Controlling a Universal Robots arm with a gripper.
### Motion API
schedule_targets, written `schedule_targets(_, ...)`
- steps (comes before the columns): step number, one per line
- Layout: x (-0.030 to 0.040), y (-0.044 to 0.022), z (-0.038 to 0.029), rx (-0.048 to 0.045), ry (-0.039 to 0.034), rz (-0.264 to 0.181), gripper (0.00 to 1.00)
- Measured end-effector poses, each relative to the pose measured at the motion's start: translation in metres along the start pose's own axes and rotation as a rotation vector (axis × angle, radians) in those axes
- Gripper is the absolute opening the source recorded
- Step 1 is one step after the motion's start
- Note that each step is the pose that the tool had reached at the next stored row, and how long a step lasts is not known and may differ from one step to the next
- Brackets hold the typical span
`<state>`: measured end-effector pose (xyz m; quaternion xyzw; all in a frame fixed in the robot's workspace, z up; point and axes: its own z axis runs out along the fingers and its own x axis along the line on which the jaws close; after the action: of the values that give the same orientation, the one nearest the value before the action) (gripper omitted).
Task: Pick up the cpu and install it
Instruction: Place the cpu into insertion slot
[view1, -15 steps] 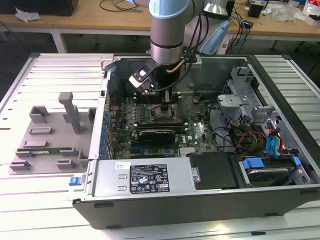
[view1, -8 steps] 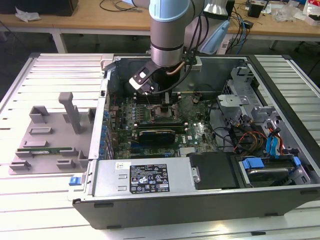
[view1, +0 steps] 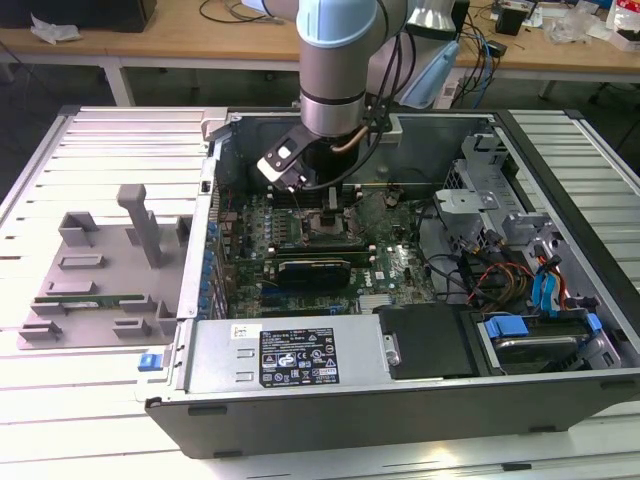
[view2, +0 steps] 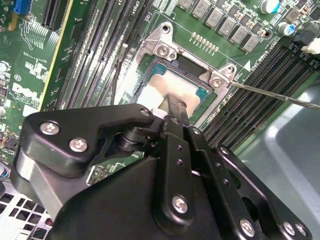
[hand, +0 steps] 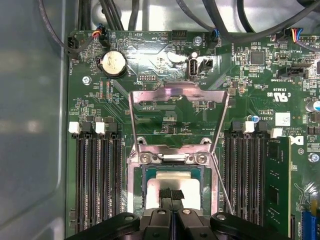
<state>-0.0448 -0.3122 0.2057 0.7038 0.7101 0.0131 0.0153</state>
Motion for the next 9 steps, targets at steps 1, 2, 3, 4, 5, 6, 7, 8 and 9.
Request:
schedule_targets(1, 0.0, -0.0001, 0.0005, 0.0002, 0.0, 0.0, 0.11)
schedule_targets(2, -0.0001, -0.0002, 0.0007, 0.0005, -0.0001, 0.0, 0.11)
schedule_targets(3, -0.0001, -0.0003, 0.0007, 0.0005, -0.0002, 0.0, 0.11)
schedule_targets(4, -0.0001, -0.0003, 0.0009, 0.0004, -0.0001, 0.0, 0.11)
schedule_targets(5, -0.0001, -0.0003, 0.0009, 0.0004, 0.0, 0.0, 0.11)
schedule_targets(6, -0.0001, -0.0003, 0.001, 0.0003, 0.0002, 0.0, 0.11)
schedule_targets(7, 0.0, -0.0005, 0.001, 0.0002, 0.0005, 0.0, 0.11)
schedule_targets(8, 0.0, -0.0006, 0.001, 0.0002, 0.0007, 0.0, 0.11)
schedule_targets(9, 0.0, -0.0007, 0.001, 0.0002, 0.0007, 0.0, 0.11)
